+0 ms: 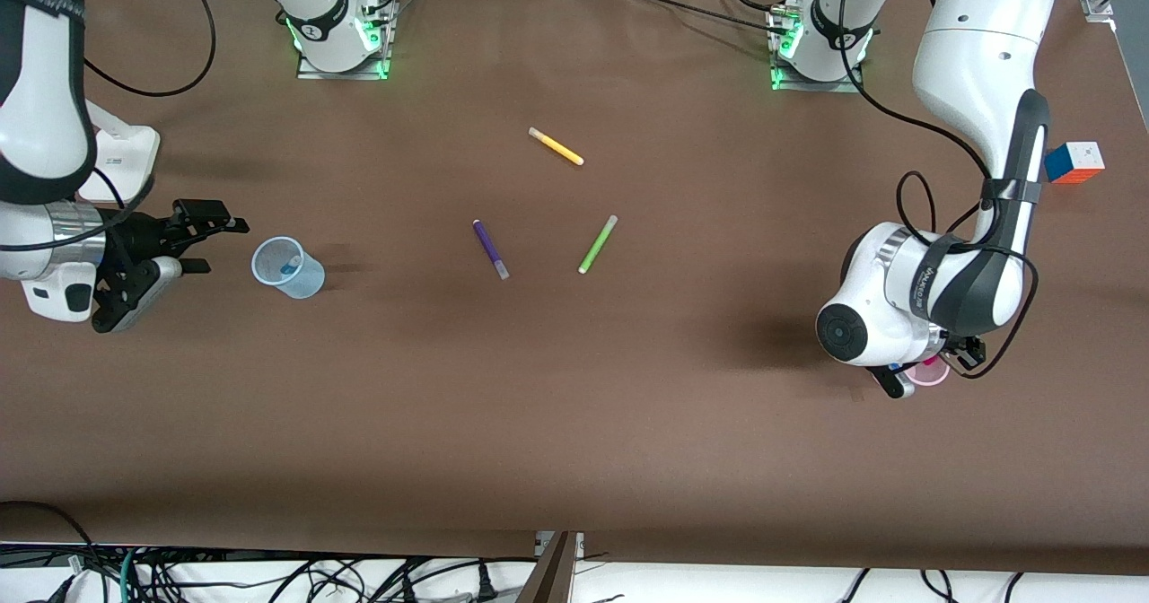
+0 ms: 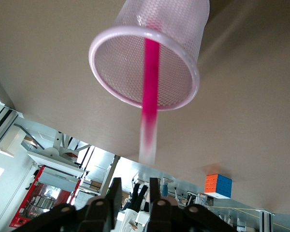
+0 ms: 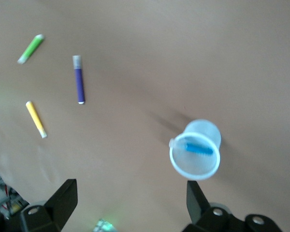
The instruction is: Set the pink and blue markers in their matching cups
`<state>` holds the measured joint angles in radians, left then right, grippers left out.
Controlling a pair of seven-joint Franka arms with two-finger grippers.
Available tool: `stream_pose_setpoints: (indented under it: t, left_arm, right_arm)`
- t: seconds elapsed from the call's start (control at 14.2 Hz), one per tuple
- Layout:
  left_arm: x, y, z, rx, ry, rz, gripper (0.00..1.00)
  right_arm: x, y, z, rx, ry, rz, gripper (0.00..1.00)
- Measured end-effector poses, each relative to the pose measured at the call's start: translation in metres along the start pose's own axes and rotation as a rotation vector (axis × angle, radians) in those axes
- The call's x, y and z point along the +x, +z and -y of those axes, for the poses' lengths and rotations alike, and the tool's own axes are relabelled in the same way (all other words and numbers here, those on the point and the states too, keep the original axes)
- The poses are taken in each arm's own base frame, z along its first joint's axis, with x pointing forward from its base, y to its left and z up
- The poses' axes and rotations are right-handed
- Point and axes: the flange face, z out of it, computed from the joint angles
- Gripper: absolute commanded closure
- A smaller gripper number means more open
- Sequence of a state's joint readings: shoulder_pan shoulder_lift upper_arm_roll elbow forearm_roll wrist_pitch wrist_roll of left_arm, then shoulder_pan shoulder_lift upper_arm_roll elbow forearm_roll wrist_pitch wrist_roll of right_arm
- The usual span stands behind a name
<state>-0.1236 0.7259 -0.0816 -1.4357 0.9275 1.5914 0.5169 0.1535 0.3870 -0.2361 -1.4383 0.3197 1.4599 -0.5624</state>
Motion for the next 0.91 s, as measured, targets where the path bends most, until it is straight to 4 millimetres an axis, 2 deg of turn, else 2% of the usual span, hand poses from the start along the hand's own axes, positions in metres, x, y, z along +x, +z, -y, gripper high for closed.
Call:
stream_pose_setpoints:
  t: [0.14,0.28,0.49,0.63,0.91]
  left_arm:
    - [0.0,-0.007,-0.001,0.002,-0.001,-0.013,0.0]
    - [-0.011,-0.024,0.002,-0.041,-0.032,-0.07,0.0]
    - [-0.054,-0.065,0.017,-0.15,-0.122,-0.224,0.0]
    - [-0.08,-0.088,0.02,-0.225,-0.187,-0.315,0.0]
    - [-0.122,-0.123,0.013,-0.432,-0.349,-0.427,0.0]
  right_arm:
    - [0.005,0.001,0.018,-0.041,0.171,0.043,0.0]
    - [0.009,-0.001,0.036,-0.111,0.343,0.061,0.0]
    - [0.005,-0.018,0.066,-0.188,0.464,0.036,0.0]
    - [-0.015,-0.043,0.074,-0.218,0.475,-0.003,0.0]
    - [-0.074,-0.095,0.089,-0.282,0.484,-0.087,0.0]
